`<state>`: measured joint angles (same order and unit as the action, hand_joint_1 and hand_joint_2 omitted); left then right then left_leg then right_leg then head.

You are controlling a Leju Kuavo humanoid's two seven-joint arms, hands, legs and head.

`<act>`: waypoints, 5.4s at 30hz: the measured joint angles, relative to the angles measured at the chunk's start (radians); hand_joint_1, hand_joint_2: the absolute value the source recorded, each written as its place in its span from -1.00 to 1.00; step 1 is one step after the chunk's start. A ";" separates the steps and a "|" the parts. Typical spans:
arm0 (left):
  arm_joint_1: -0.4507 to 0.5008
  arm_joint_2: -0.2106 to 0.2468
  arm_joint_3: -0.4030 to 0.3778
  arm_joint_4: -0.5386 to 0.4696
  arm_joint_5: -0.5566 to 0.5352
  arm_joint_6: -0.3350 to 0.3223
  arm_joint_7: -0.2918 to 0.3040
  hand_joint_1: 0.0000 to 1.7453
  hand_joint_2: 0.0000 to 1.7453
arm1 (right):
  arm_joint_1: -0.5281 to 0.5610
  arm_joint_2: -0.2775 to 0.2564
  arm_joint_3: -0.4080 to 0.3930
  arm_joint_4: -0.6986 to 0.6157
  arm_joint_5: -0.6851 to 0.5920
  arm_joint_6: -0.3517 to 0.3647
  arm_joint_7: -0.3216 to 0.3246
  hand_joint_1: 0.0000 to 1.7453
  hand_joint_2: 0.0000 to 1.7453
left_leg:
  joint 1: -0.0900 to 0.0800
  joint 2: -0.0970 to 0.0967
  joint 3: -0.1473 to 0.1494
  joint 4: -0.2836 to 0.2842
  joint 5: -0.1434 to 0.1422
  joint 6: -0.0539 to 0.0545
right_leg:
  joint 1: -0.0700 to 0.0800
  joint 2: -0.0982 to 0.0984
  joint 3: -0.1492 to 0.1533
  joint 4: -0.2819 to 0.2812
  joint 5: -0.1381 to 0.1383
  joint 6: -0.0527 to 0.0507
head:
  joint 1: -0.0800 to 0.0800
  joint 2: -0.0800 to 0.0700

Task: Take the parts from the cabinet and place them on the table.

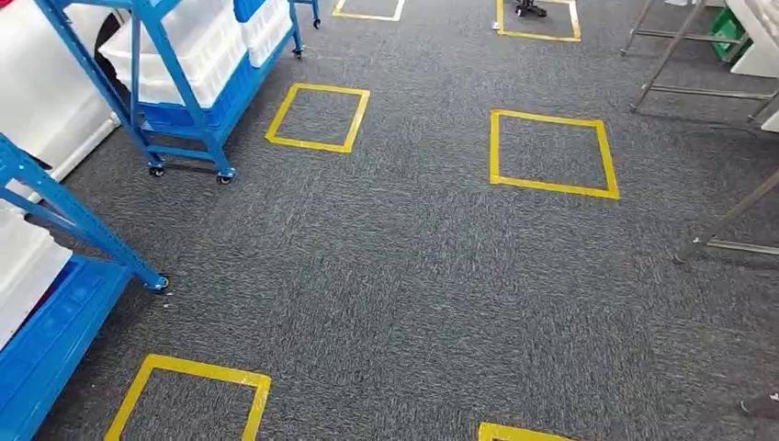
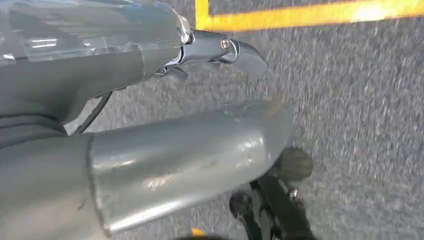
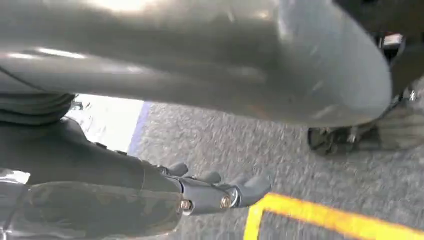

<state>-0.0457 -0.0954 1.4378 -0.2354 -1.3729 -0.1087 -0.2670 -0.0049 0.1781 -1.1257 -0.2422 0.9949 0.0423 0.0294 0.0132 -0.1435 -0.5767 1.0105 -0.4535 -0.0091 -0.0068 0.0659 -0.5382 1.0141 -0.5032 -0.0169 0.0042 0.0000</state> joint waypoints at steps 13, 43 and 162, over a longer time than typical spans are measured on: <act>-0.003 -0.001 0.000 0.000 0.000 0.000 0.000 -1.00 -1.00 | 0.002 0.000 -0.002 0.000 0.003 0.001 0.000 -1.00 -1.00 | 0.002 0.190 0.026 0.014 -0.027 -0.005 | 0.003 -0.169 0.026 -0.004 -0.018 0.011 | -0.005 0.000; -0.007 -0.002 0.000 0.000 0.000 0.005 -0.001 -1.00 -1.00 | 0.004 -0.001 -0.009 0.001 0.010 -0.005 0.002 -1.00 -1.00 | 0.004 0.196 0.023 0.017 -0.022 -0.007 | 0.003 -0.168 0.026 -0.001 -0.021 0.007 | -0.005 0.000; 0.016 -0.010 0.001 0.000 -0.006 -0.018 -0.023 -1.00 -1.00 | 0.006 0.009 -0.109 -0.002 0.071 -0.041 -0.001 -1.00 -1.00 | 0.005 0.136 -0.081 0.240 -0.288 -0.013 | -0.001 -0.060 0.080 -0.007 -0.049 -0.017 | -0.003 0.000</act>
<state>-0.0297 -0.1049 1.4385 -0.2358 -1.3790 -0.1263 -0.2895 0.0015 0.1873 -1.2345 -0.2445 1.0655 0.0015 0.0282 0.0184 -0.0078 -0.6579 1.2503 -0.7411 -0.0220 -0.0074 0.0055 -0.4583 1.0066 -0.5522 -0.0343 0.0011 -0.0004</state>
